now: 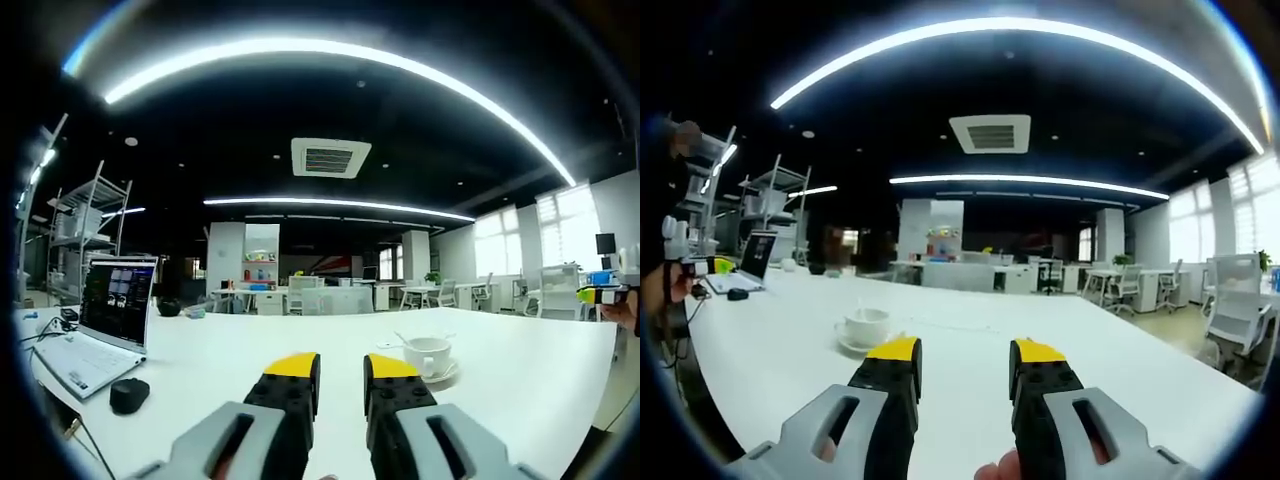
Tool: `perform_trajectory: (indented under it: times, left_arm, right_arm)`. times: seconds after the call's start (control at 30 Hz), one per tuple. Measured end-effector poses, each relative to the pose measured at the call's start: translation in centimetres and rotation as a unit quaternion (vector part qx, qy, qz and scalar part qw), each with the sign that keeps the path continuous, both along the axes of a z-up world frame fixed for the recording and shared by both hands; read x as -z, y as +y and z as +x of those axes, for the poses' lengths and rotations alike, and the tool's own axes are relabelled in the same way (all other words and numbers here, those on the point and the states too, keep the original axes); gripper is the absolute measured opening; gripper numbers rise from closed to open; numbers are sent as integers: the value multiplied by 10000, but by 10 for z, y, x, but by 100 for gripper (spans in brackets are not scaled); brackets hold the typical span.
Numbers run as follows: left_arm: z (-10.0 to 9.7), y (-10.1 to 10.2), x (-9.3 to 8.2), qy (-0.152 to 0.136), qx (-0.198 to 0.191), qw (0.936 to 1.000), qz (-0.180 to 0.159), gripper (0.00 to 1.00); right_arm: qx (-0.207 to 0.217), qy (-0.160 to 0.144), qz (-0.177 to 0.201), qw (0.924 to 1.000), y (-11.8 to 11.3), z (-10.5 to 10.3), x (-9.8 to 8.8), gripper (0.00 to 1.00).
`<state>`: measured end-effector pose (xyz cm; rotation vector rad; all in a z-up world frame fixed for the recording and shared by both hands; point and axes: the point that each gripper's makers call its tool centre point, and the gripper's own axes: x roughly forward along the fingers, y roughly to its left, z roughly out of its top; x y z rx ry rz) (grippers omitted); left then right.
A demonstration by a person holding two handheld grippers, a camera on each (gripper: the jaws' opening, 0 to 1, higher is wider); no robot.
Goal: Tidy tabletop coffee trays, cups and spoons，present forward
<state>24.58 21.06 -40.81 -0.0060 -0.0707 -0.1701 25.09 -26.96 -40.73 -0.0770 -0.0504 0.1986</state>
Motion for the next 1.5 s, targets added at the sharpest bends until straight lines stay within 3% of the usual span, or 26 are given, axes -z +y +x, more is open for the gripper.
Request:
perform_trajectory:
  times: [0.77, 1.5]
  left_arm:
    - [3, -8, 2, 17, 114, 9999, 67, 20]
    - [6, -4, 3, 23, 108, 9999, 10, 20]
  right_arm:
    - [-19, -18, -8, 10000, -1, -8, 2, 35]
    - [-31, -14, -34, 10000, 1, -9, 2, 35]
